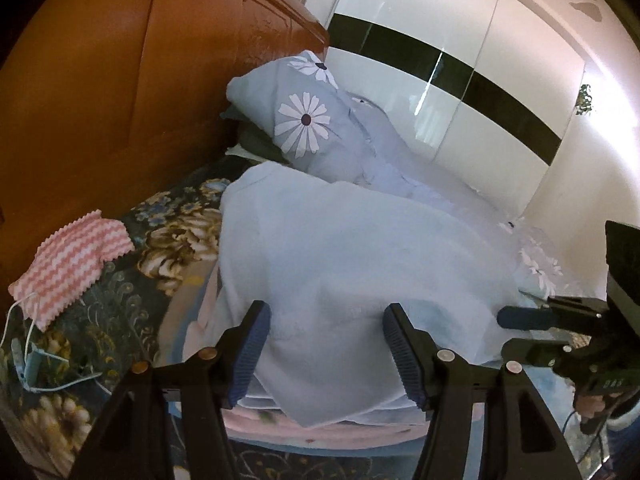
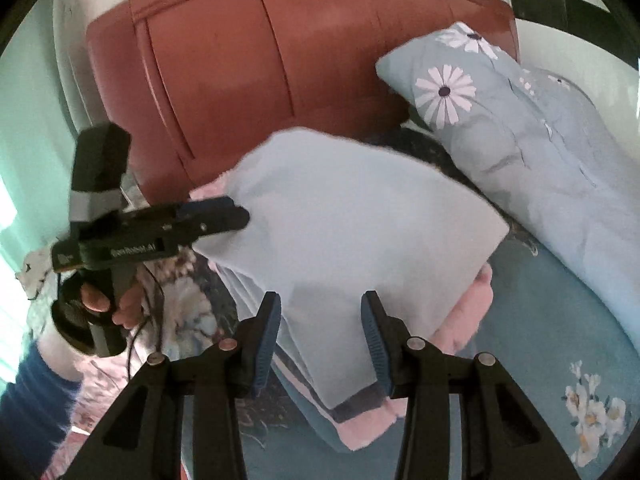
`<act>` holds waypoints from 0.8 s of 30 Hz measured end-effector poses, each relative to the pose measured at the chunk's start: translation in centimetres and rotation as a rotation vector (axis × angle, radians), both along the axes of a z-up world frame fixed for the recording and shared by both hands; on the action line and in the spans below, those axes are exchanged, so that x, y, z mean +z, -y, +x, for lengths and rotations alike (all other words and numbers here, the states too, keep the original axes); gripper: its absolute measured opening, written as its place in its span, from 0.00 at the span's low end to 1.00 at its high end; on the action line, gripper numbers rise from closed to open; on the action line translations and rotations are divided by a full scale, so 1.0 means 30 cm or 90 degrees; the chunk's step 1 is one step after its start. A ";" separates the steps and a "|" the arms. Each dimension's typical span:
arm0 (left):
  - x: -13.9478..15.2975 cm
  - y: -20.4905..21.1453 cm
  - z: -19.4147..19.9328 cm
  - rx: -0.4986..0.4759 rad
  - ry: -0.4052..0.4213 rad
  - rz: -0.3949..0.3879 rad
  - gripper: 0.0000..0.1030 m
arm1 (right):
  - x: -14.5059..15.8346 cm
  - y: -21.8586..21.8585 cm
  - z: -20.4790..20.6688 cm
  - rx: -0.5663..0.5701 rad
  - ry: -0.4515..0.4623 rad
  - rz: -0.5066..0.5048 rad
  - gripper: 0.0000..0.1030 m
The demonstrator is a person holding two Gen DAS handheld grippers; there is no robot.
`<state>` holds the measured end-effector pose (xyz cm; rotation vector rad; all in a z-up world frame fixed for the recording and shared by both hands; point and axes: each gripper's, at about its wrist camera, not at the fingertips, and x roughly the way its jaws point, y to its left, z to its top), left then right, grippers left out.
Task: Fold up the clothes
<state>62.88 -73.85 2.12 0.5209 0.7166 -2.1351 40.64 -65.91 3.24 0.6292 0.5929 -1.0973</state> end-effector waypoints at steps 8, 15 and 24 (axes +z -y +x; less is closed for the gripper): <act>0.051 -0.141 -0.004 0.047 -0.007 -0.049 0.70 | 0.070 -0.105 -0.015 -0.026 0.025 -0.041 0.42; -0.095 -0.308 -0.026 0.134 -0.039 -0.023 0.85 | -0.009 -0.249 -0.002 -0.049 0.009 -0.067 0.51; -0.151 -0.452 -0.104 0.261 -0.007 -0.082 1.00 | -0.100 -0.304 -0.012 -0.099 -0.021 -0.131 0.62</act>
